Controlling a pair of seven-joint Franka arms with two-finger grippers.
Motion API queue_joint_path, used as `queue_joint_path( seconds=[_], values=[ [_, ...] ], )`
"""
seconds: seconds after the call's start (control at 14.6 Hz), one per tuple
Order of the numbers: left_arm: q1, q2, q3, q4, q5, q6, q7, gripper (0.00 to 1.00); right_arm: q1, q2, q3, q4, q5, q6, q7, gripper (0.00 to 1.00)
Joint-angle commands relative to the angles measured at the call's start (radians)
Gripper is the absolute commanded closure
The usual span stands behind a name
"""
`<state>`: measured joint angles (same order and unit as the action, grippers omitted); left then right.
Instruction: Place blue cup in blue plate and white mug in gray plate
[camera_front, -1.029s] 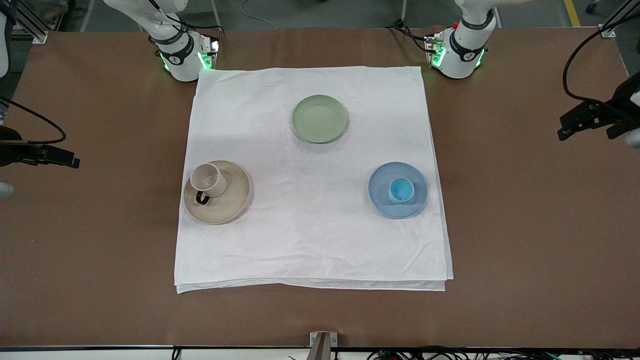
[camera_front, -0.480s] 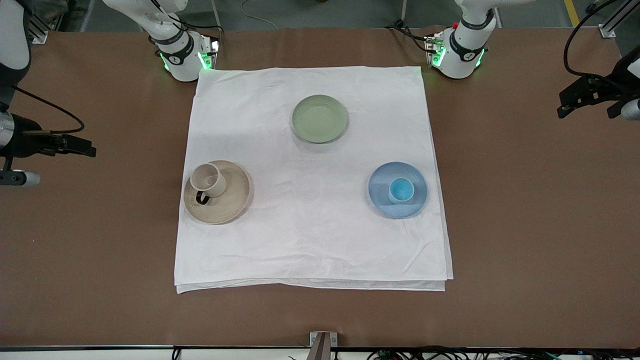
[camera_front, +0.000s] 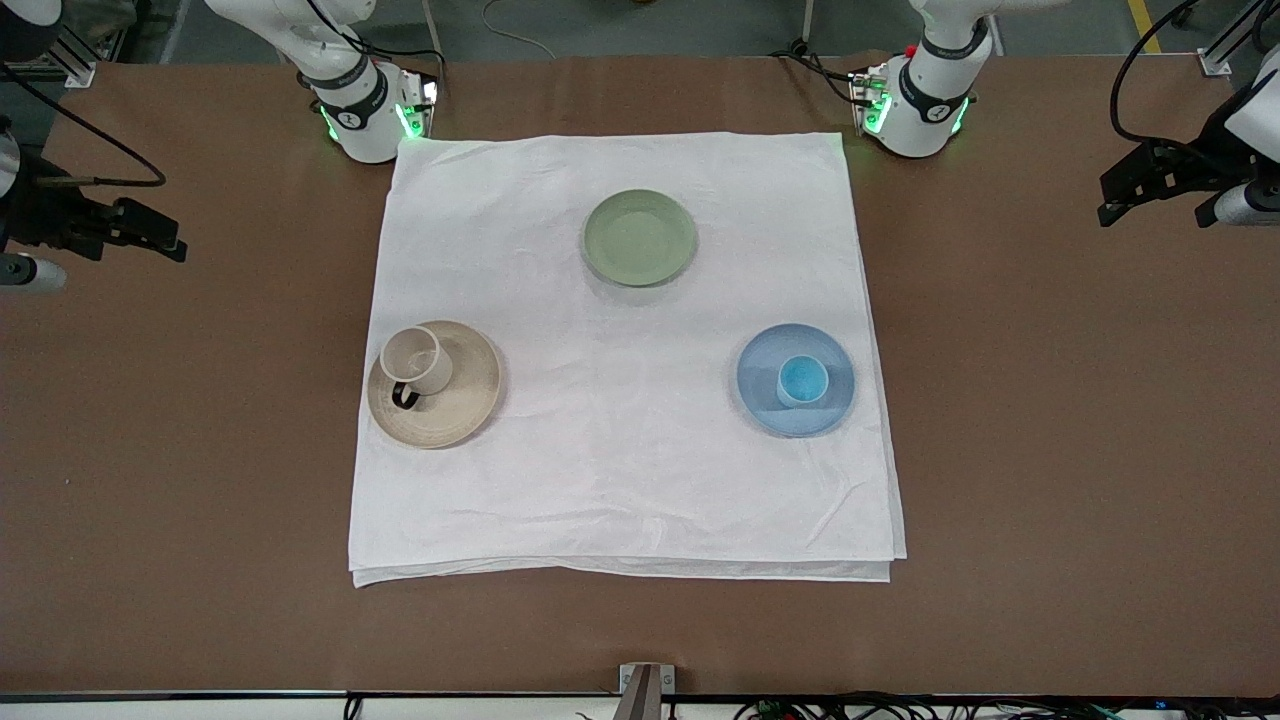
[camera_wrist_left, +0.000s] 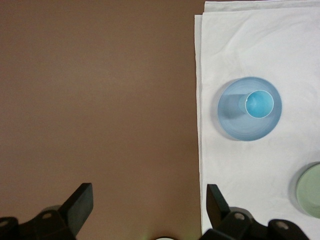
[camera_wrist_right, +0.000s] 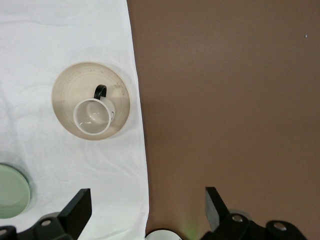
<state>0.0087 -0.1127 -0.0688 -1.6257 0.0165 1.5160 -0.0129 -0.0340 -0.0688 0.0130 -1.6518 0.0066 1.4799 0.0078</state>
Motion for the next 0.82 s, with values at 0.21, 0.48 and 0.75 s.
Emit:
queue_joint_path(
  seconds=[0.21,0.48,0.75],
  values=[
    [-0.006,-0.015,-0.002,-0.008,-0.016,0.012,-0.087,0.0,0.029,-0.131,-0.025,-0.092,-0.004,0.013,-0.006,0.0],
    [-0.007,-0.001,-0.002,0.013,-0.004,0.01,-0.085,0.0,0.029,-0.128,-0.024,-0.089,-0.002,0.02,-0.006,0.0],
    [-0.01,0.011,-0.002,0.035,-0.003,0.0,-0.085,0.0,0.028,-0.126,-0.021,-0.088,0.001,0.019,-0.006,0.0]
  ],
)
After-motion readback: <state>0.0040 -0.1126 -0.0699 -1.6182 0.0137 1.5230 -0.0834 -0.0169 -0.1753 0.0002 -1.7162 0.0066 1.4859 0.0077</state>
